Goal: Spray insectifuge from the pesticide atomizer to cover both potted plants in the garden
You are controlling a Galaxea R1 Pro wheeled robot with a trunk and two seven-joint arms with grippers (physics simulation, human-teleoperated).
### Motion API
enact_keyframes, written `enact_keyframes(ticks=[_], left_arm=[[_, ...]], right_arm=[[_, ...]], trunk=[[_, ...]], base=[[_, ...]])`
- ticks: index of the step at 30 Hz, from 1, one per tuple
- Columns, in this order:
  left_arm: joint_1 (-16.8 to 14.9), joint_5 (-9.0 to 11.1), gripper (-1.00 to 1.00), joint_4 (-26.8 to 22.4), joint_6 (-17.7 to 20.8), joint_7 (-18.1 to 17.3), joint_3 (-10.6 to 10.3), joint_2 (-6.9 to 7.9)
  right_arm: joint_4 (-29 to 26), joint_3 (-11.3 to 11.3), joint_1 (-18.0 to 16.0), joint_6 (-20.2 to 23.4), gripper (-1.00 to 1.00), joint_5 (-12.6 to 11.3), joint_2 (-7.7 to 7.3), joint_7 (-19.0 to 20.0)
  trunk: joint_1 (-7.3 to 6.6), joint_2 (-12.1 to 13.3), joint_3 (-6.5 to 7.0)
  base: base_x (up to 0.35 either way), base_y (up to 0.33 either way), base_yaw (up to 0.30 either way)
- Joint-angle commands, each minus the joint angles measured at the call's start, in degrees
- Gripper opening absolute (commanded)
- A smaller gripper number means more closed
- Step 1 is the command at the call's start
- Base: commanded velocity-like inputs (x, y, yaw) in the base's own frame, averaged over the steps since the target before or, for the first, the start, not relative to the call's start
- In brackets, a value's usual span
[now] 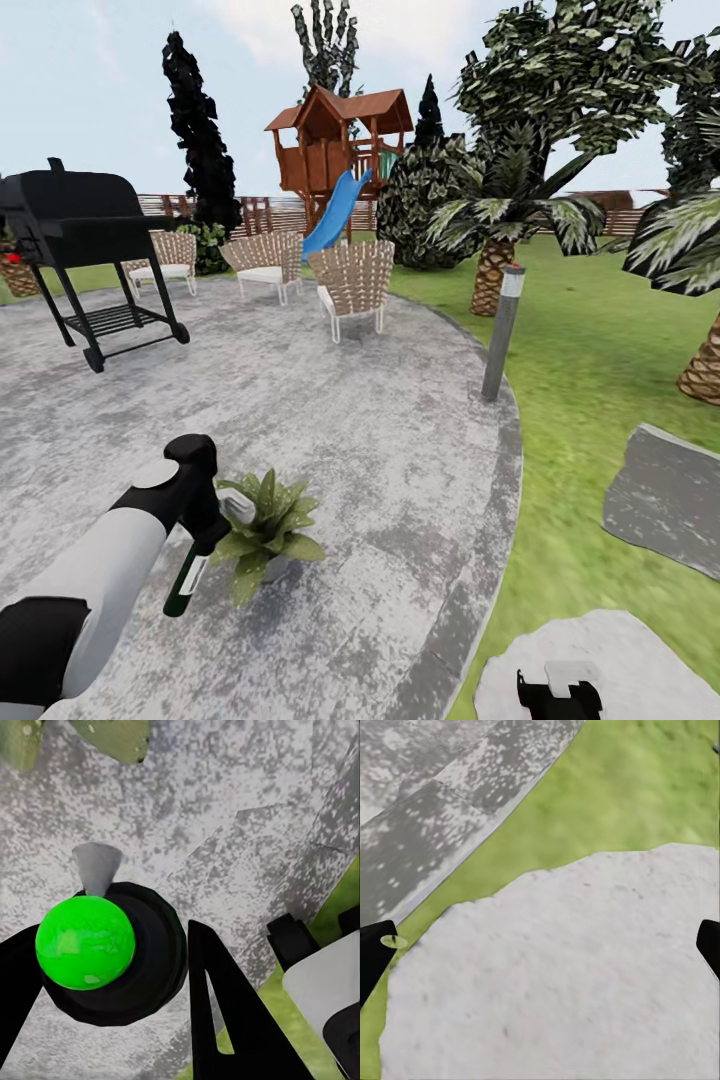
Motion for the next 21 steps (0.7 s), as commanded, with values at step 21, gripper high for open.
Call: enact_keyframes(ticks=[21], left_arm=[[0.1, -0.4, -1.0, -0.1, 1.2, -0.6, -0.2, -0.09]], right_arm=[[0.1, -0.4, 0.0, -0.2, 1.0, 0.6, -0.01, -0.3]], trunk=[[0.02, 0.0, -0.06]], base=[[0.065, -0.243, 0.079]])
